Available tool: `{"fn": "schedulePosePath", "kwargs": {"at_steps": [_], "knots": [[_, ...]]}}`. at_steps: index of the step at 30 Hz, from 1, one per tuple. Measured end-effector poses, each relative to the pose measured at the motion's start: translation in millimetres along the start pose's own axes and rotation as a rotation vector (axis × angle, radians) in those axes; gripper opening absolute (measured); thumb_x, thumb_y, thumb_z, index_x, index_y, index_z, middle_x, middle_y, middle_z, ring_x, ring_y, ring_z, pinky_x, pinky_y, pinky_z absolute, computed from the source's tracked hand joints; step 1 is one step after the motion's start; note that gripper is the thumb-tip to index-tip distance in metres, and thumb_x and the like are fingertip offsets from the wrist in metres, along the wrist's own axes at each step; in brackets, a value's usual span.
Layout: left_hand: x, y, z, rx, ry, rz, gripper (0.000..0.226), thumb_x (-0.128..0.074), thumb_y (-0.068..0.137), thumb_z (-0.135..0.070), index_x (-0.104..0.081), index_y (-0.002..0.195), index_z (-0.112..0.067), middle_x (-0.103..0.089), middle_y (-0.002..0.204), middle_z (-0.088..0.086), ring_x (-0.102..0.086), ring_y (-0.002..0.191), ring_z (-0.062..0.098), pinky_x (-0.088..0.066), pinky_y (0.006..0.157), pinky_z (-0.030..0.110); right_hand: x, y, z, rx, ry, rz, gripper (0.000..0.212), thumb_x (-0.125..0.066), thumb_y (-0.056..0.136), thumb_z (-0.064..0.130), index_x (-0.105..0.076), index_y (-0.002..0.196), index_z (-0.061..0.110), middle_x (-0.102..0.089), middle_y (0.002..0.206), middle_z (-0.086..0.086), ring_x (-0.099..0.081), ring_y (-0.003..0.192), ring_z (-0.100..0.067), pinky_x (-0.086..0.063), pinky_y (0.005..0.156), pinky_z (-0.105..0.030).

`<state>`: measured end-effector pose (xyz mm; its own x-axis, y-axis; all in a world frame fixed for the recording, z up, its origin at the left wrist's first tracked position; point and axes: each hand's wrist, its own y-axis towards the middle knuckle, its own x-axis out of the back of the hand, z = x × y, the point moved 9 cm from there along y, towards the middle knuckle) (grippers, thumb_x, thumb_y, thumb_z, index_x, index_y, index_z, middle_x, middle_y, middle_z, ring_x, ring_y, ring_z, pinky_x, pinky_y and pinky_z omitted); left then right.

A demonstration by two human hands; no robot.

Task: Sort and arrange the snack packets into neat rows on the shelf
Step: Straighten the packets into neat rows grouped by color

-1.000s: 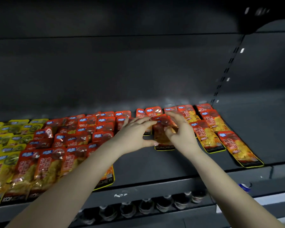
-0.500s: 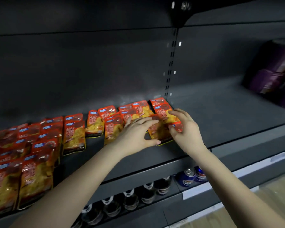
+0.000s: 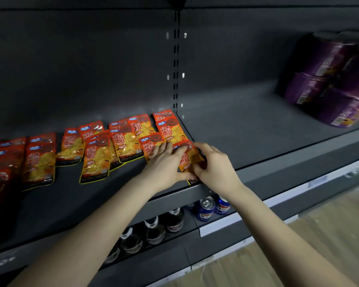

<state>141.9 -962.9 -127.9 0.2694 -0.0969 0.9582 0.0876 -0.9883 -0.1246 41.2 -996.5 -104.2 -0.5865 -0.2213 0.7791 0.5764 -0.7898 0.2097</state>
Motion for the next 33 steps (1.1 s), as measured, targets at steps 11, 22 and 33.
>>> {"fn": "schedulePosePath", "kwargs": {"at_steps": [11, 22, 33], "knots": [[11.9, -3.5, -4.1, -0.017, -0.2, -0.135, 0.099, -0.077, 0.071, -0.043, -0.015, 0.148, -0.039, -0.009, 0.157, -0.005, -0.014, 0.143, 0.032, -0.018, 0.116, 0.048, 9.7, 2.9, -7.5, 0.003, 0.122, -0.073, 0.062, -0.06, 0.072, -0.005, -0.052, 0.128, 0.021, -0.062, 0.113, -0.003, -0.062, 0.091, -0.018, -0.036, 0.072, -0.008], [42.7, -35.7, 19.6, -0.009, -0.309, -0.269, 0.085, -0.073, 0.08, -0.02, -0.023, 0.147, -0.034, -0.004, 0.159, -0.006, -0.016, 0.144, 0.02, -0.02, 0.114, 0.033, -1.5, 6.3, 35.9, 0.128, 0.168, -0.087, 0.053, -0.062, 0.075, -0.005, -0.062, 0.122, 0.021, -0.054, 0.131, -0.003, -0.057, 0.106, -0.013, -0.033, 0.085, 0.002], [63.6, -117.9, 134.5, 0.229, -0.25, -0.346, 0.086, -0.071, 0.082, -0.01, -0.02, 0.147, -0.034, 0.008, 0.159, -0.002, -0.018, 0.144, 0.022, -0.028, 0.111, 0.03, -84.2, 13.1, 154.8, 0.333, 0.141, 0.126, 0.049, -0.063, 0.08, 0.002, -0.059, 0.125, 0.022, -0.042, 0.143, -0.007, -0.05, 0.124, -0.019, -0.028, 0.097, -0.008]]}}
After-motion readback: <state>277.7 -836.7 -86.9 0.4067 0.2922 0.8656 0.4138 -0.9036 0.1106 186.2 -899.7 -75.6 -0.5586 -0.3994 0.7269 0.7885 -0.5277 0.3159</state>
